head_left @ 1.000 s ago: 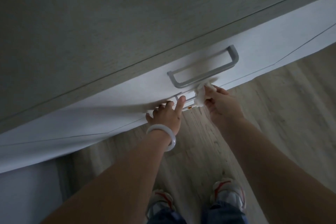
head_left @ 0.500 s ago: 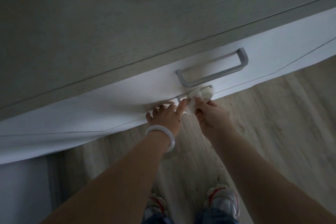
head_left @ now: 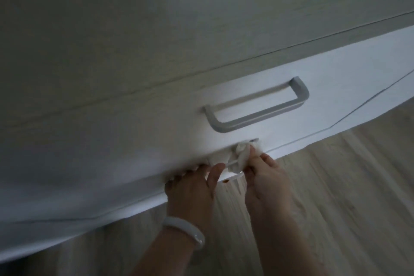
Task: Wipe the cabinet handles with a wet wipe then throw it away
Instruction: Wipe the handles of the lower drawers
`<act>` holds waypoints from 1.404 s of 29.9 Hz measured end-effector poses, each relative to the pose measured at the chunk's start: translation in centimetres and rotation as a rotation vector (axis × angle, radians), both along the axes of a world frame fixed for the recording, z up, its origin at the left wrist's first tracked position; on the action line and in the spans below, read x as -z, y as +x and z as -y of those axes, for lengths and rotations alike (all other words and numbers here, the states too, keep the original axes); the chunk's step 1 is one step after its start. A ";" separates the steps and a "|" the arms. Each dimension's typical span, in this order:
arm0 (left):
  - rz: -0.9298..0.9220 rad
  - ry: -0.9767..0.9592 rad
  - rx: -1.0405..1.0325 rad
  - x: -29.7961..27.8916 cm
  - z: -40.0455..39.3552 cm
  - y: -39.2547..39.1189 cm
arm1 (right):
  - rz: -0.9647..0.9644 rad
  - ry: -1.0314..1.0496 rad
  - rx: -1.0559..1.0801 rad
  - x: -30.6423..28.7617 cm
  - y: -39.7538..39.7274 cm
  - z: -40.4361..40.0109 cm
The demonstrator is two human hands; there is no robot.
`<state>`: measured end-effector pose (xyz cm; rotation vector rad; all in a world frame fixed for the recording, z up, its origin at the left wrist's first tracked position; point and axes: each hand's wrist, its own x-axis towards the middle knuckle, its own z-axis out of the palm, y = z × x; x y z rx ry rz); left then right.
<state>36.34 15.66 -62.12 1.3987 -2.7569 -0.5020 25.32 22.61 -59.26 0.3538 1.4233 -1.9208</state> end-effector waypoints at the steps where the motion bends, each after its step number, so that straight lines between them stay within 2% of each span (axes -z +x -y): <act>1: -0.021 0.002 -0.009 0.3 -0.1 -0.1 | -0.051 -0.013 -0.001 0.4 0.3 0.1; 8: -0.108 -0.073 -0.084 1.5 -0.8 -0.5 | -0.137 -0.266 -0.011 2.8 0.9 -0.6; 11: -0.119 -0.112 -0.054 3.1 -1.5 0.7 | -0.291 -0.105 -0.056 4.5 0.7 -2.0; 16: -0.086 -0.118 0.042 8.6 -2.4 3.3 | -0.606 0.418 0.090 9.3 0.2 -4.3; 18: -0.107 -0.084 0.074 9.5 -1.9 2.6 | -0.690 0.546 0.052 11.6 0.2 -4.1; 22: -0.137 0.213 0.059 10.7 -0.3 0.5 | -0.885 0.689 -0.174 15.4 0.2 -2.7; 29: -0.267 0.286 -0.028 12.2 0.0 0.1 | -1.197 0.811 -0.282 17.4 1.8 -1.5; 33: -0.336 0.331 -0.051 12.6 0.7 0.3 | -1.190 0.810 -0.392 17.4 2.8 -2.0; 38: -0.400 0.338 -0.047 12.6 0.9 0.7 | -1.278 0.737 -0.281 17.6 3.4 -0.9; 42: -0.351 0.301 -0.063 13.4 0.9 0.9 | -1.111 0.636 -0.274 18.1 3.4 -0.3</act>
